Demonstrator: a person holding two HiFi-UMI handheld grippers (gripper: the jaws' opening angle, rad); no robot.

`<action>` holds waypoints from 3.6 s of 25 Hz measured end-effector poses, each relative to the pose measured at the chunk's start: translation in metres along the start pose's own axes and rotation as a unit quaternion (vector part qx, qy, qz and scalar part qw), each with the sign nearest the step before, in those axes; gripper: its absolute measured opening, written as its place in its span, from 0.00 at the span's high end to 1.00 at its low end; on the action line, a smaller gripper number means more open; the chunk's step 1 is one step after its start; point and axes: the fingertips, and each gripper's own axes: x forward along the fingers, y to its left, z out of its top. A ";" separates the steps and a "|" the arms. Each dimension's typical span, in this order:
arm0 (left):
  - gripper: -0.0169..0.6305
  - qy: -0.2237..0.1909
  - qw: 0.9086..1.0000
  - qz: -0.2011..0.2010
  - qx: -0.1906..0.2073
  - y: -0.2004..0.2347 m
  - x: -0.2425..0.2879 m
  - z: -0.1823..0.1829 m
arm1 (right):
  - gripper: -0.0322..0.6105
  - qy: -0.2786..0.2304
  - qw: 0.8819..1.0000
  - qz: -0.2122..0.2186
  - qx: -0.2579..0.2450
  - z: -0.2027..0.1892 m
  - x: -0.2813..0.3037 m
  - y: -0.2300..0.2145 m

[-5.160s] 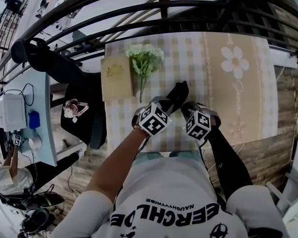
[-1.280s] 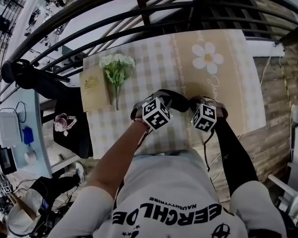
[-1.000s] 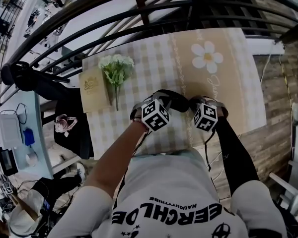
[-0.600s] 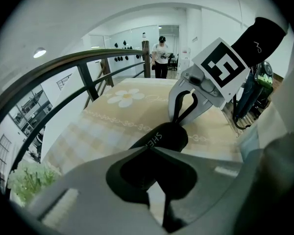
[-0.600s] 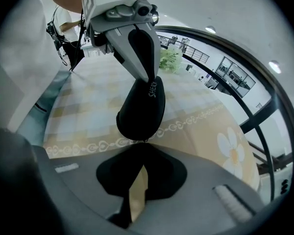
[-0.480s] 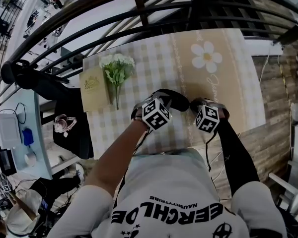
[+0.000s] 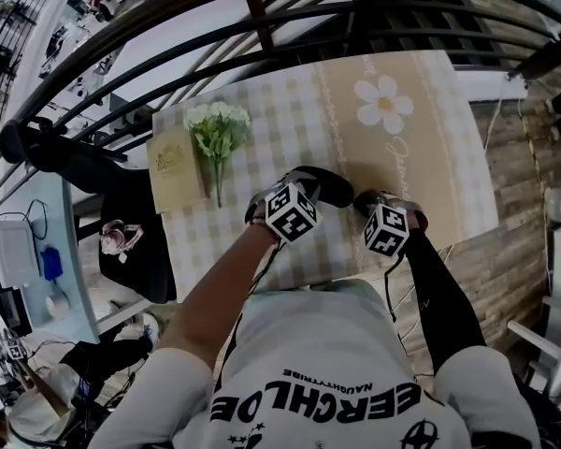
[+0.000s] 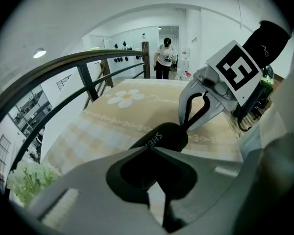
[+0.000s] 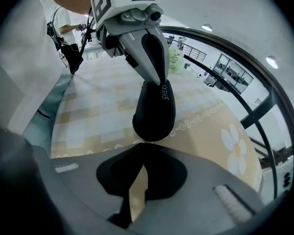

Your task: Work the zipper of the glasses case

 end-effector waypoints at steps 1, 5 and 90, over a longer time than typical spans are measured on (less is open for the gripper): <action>0.96 -0.001 1.000 0.000 0.000 0.000 0.000 0.000 | 0.90 0.000 1.000 -0.002 0.004 0.001 0.000 0.002; 0.96 -0.003 1.000 0.002 0.001 0.001 0.001 0.000 | 0.90 0.001 1.000 -0.009 0.028 0.004 0.000 0.006; 0.97 -0.424 0.884 0.193 -0.045 0.025 -0.344 0.075 | 0.90 -0.356 0.803 -0.380 0.291 0.189 -0.280 -0.021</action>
